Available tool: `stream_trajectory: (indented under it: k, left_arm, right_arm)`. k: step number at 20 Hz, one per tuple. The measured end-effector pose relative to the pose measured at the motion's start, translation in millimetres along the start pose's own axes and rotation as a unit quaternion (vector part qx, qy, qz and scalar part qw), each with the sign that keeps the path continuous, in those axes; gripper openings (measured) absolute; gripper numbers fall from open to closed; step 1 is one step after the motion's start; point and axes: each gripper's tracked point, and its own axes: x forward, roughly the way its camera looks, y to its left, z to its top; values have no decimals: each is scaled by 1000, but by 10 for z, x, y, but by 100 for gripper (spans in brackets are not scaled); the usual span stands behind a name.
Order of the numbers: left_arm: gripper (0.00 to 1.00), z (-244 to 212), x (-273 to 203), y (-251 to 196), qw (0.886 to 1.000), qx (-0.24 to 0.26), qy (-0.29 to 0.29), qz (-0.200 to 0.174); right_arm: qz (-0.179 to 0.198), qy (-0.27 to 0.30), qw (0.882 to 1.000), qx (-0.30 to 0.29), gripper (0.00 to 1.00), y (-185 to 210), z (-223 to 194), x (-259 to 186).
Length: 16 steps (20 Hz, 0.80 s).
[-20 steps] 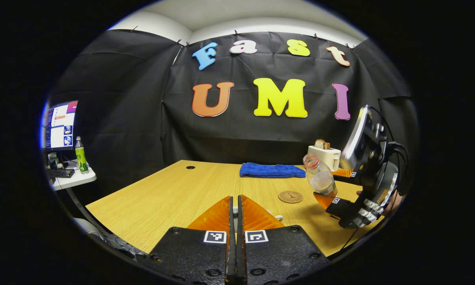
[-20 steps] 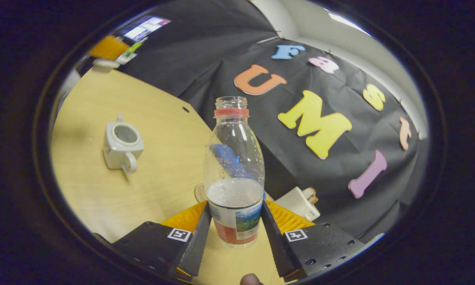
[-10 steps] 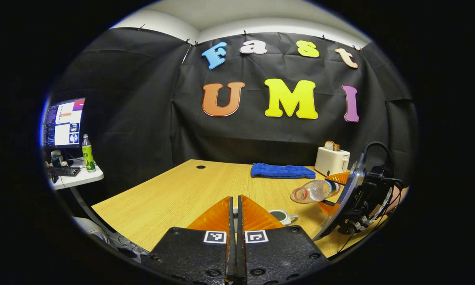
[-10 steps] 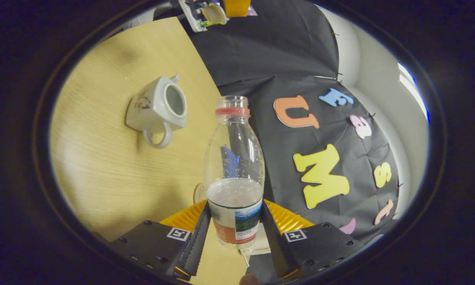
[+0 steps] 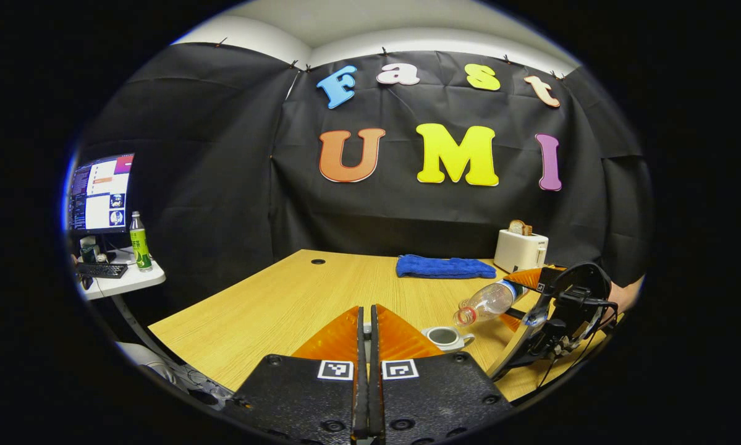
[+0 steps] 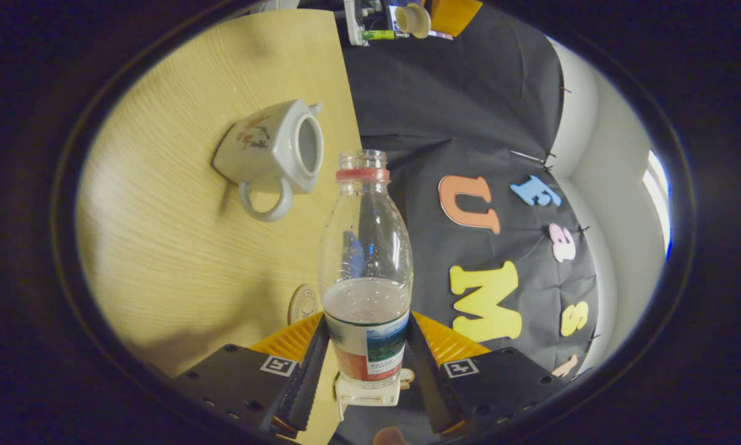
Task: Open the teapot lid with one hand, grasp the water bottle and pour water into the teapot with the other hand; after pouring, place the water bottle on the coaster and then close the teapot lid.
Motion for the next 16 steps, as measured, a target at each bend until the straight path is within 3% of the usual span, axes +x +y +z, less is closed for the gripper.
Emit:
stream_trajectory:
  k: [16]
  left_arm:
    - [0,16,-41,123,1000,2,3,11]
  right_arm:
    - [-31,-20,994,-103,71,-166,162,108]
